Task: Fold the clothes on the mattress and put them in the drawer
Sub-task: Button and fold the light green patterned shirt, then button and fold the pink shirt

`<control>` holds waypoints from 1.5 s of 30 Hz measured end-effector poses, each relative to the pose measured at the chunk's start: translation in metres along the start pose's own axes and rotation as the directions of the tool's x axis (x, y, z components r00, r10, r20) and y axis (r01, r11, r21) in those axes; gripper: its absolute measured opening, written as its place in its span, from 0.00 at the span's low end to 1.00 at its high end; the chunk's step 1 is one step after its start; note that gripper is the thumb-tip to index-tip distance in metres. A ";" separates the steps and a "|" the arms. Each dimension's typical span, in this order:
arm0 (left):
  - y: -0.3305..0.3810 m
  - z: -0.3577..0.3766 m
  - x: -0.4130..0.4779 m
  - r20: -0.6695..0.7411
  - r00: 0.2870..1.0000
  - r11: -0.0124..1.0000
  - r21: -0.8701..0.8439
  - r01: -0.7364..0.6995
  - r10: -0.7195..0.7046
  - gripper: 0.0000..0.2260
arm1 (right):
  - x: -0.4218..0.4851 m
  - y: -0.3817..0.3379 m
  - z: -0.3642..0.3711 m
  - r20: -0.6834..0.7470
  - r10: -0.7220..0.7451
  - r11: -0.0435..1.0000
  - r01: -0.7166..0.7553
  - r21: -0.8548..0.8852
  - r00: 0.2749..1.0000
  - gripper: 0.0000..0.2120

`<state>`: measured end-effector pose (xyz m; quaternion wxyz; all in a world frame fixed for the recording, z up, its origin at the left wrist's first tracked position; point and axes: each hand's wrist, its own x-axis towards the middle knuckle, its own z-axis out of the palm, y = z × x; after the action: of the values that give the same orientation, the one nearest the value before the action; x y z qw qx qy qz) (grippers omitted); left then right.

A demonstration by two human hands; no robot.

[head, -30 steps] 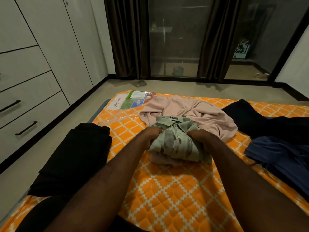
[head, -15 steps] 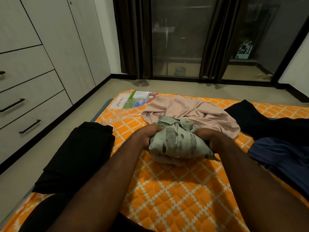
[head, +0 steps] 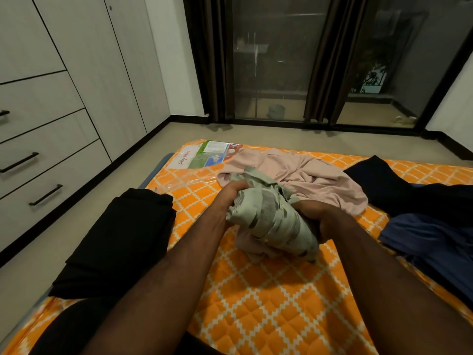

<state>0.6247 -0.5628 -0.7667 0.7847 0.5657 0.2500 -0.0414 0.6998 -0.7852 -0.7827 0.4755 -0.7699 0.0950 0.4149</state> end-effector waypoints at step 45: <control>0.107 -0.244 0.146 -0.331 0.847 0.323 0.925 0.203 0.417 0.23 | 0.161 -0.155 0.230 -0.062 -0.424 0.843 0.418 0.339 0.904 0.25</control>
<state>0.7051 -0.2709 -0.7956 0.2115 0.9162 0.3389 0.0300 0.7600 -0.4765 -0.8452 0.6826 -0.6736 -0.0090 0.2834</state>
